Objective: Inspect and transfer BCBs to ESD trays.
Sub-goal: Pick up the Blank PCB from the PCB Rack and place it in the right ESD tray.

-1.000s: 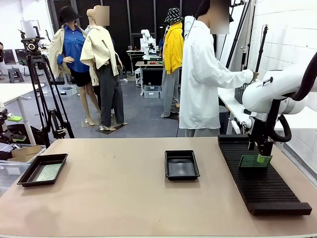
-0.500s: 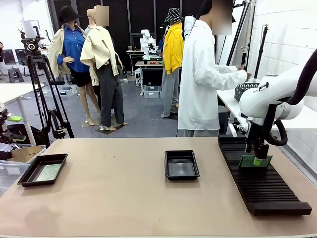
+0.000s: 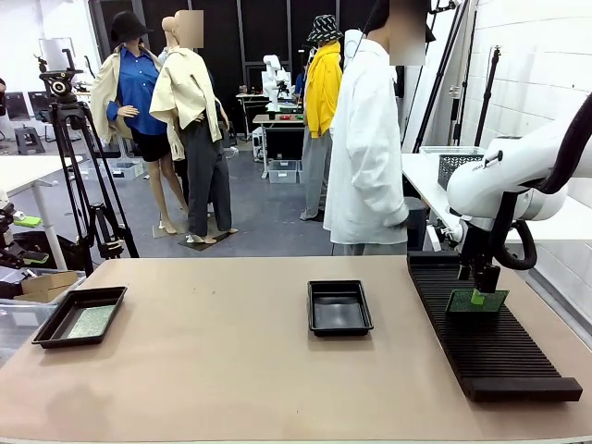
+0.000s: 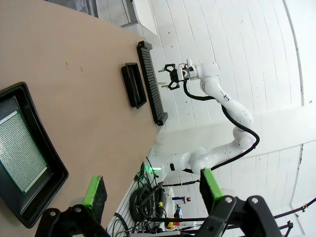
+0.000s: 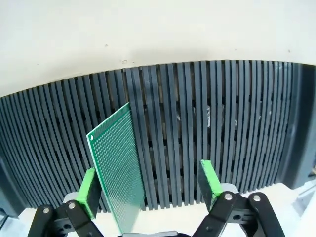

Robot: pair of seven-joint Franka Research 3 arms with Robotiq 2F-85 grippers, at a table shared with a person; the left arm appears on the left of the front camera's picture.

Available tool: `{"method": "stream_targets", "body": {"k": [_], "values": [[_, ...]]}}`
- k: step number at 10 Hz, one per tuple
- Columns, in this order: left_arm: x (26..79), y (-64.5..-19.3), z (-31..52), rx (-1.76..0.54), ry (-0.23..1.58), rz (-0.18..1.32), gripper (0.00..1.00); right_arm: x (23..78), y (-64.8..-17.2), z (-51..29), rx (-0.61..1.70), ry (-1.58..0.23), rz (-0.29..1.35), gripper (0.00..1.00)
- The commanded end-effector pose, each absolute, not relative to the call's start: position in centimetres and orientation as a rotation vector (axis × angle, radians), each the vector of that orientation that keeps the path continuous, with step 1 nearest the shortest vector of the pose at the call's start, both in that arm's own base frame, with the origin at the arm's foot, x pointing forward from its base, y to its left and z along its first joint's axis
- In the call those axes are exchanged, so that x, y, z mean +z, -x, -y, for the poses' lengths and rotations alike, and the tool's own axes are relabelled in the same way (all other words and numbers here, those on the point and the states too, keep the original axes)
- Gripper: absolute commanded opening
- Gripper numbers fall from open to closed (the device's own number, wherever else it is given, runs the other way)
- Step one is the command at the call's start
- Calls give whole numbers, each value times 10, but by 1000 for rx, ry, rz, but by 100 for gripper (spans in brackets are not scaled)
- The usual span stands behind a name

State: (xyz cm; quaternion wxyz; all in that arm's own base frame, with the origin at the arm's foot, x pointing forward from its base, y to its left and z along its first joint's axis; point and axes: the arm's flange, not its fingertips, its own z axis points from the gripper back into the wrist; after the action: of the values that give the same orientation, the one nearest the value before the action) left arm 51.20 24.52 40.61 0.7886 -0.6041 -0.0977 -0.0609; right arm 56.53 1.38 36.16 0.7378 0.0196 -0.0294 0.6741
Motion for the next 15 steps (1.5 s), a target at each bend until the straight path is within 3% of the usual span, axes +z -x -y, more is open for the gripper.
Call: {"method": "stream_targets", "body": {"k": [1, 9, 15], "values": [[407, -512, -246, -136, 1303, 213, 100, 358, -553, -15, 1458, -4, 72, 88], [407, -512, -246, -136, 1303, 213, 100, 358, -555, -10, 1457, -1, 48, 1], [407, -512, -246, -136, 1303, 213, 100, 359, -561, -7, 1463, -10, 11, 0]]}}
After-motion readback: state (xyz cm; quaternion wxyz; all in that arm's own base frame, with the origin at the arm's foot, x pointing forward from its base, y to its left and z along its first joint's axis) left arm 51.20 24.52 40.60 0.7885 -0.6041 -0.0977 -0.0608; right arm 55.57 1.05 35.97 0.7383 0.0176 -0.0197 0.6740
